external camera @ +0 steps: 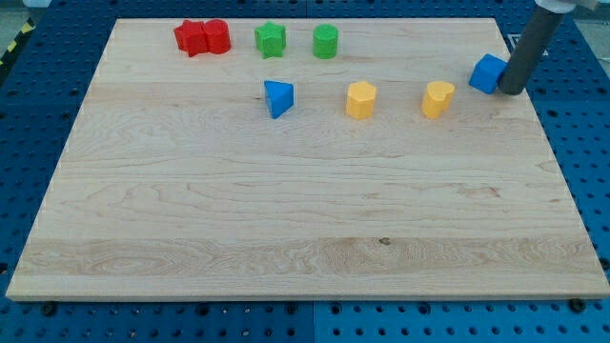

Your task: Push the cube to the top right

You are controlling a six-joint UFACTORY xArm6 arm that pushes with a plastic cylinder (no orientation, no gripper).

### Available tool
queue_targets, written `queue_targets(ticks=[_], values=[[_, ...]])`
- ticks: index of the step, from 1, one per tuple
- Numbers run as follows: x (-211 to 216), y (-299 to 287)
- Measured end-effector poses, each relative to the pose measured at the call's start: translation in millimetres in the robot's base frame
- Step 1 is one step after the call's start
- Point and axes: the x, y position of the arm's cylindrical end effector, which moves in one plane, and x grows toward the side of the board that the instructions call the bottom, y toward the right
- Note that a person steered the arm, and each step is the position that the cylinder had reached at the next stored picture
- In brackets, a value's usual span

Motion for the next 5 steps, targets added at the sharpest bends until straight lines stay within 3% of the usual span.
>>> queue_targets(ticks=[1, 2, 5], values=[[1.4, 0.0], [40.0, -1.3], [-9.8, -40.3]])
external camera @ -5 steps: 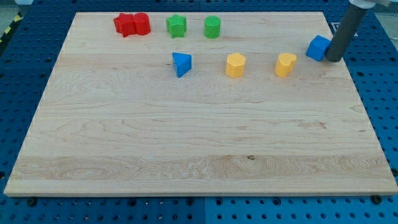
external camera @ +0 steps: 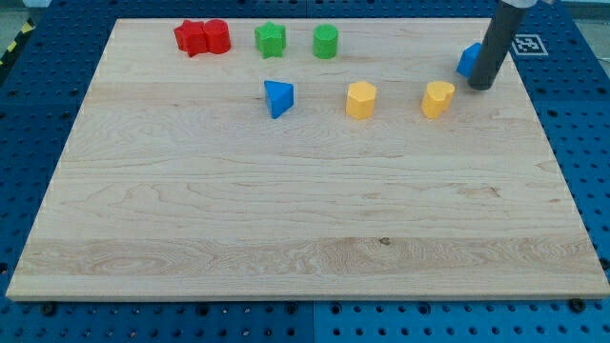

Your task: Push the cube to the top right

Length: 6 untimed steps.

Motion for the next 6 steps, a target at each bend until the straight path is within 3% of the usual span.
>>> queue_targets(ticks=[2, 4, 6], values=[[-41.6, -2.6], [-44.4, -18.0], [-27.0, -120.1]])
